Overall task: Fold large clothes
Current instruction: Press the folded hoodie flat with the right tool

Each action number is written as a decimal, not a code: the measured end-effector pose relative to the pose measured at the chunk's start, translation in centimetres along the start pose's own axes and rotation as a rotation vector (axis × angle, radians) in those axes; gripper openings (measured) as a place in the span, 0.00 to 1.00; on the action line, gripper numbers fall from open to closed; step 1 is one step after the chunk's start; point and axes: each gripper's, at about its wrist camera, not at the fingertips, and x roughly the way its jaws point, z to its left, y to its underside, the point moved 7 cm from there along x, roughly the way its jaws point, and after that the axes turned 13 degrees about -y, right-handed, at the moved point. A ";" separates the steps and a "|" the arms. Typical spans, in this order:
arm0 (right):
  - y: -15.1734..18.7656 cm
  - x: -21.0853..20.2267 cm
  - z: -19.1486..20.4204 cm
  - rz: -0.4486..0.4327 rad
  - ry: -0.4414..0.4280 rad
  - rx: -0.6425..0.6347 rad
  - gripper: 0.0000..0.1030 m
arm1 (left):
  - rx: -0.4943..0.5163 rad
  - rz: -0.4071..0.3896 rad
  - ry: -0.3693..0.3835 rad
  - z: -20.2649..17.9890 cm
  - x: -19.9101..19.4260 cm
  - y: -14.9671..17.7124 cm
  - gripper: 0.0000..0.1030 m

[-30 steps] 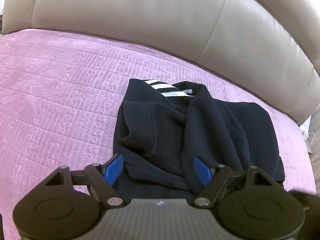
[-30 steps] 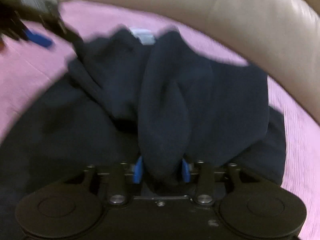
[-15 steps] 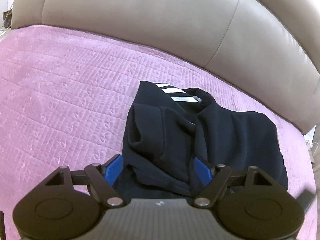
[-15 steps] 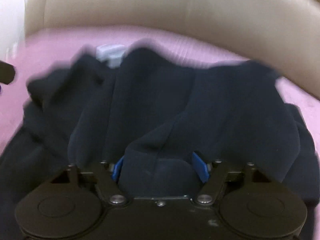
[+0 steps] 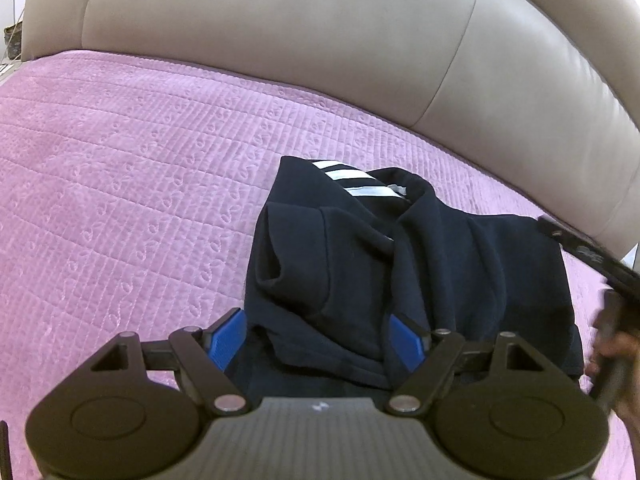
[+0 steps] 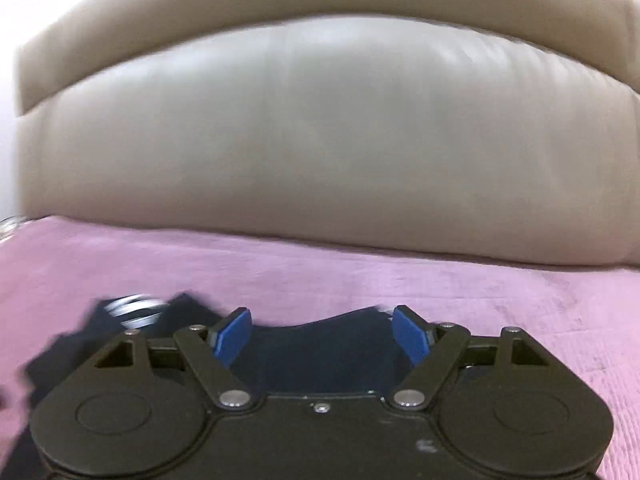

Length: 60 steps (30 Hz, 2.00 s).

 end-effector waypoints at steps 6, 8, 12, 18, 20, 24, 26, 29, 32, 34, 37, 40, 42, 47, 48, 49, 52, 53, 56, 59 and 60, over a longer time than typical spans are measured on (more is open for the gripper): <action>6.9 1.1 -6.1 0.098 -0.022 0.217 0.91 | -0.011 0.011 0.000 0.0 0.6 0.1 0.77; 5.8 0.2 -5.5 0.104 0.024 0.199 0.90 | -0.011 0.016 0.001 0.0 0.9 0.2 0.77; 2.1 -6.8 -1.5 -0.109 0.056 0.027 0.93 | 0.003 0.018 -0.006 -0.4 1.0 0.3 0.77; 9.8 -5.2 3.8 0.216 -0.046 -0.207 0.99 | 0.038 0.018 -0.032 -1.1 1.0 0.7 0.77; 13.1 -5.3 1.7 0.145 -0.060 -0.121 1.00 | 0.038 0.019 -0.038 -1.1 1.0 0.8 0.77; 12.7 -7.7 0.5 0.153 -0.089 -0.008 1.00 | 0.028 0.019 -0.053 -0.9 1.1 0.9 0.77; 11.2 -9.5 1.6 0.125 -0.090 0.053 0.99 | 0.022 0.019 -0.052 -0.9 1.1 0.9 0.77; 9.8 -10.8 4.7 0.047 -0.184 0.001 0.99 | 0.022 0.022 -0.045 -1.4 1.1 0.9 0.77; 14.5 -7.0 5.6 0.296 -0.042 -0.145 1.00 | 0.046 0.024 -0.046 -1.9 1.2 1.2 0.77; 16.6 -6.7 4.7 0.228 -0.037 -0.078 1.00 | 0.065 0.029 -0.060 -2.2 1.4 1.5 0.77; 16.7 -7.7 4.9 0.217 -0.034 -0.113 1.00 | 0.077 0.028 -0.070 -2.3 1.5 1.6 0.77; 14.7 -7.7 5.0 0.258 -0.082 -0.079 0.98 | 0.073 0.036 -0.063 -2.3 1.6 1.6 0.77; 11.0 -9.6 4.4 0.119 -0.142 -0.008 0.99 | 0.079 0.029 -0.060 -2.3 1.6 1.6 0.77; 1.3 -6.7 0.2 -0.010 -0.134 0.108 0.99 | 0.082 0.039 -0.072 -2.4 1.9 1.7 0.78; 0.4 -5.0 -0.7 0.006 -0.116 0.117 0.99 | 0.088 0.042 -0.073 -2.5 2.0 1.8 0.78; -0.2 -3.1 -1.8 0.026 -0.116 0.138 0.99 | 0.093 0.041 -0.077 -2.5 2.0 1.8 0.78; 0.0 2.9 -5.6 0.132 -0.100 0.238 0.99 | 0.100 0.035 -0.087 -2.5 2.2 1.7 0.78; 1.3 4.0 -6.4 0.159 -0.052 0.257 0.99 | 0.098 0.037 -0.090 -2.4 2.4 1.7 0.78; 5.0 6.3 -8.6 0.168 0.004 0.208 1.00 | 0.094 0.046 -0.096 -2.1 3.0 1.8 0.78; 5.7 6.3 -7.6 0.122 0.035 0.108 1.00 | 0.093 0.050 -0.103 -2.0 3.4 1.8 0.78; 5.8 6.7 -7.4 0.130 0.033 0.110 1.00 | 0.093 0.053 -0.104 -2.1 3.5 1.8 0.78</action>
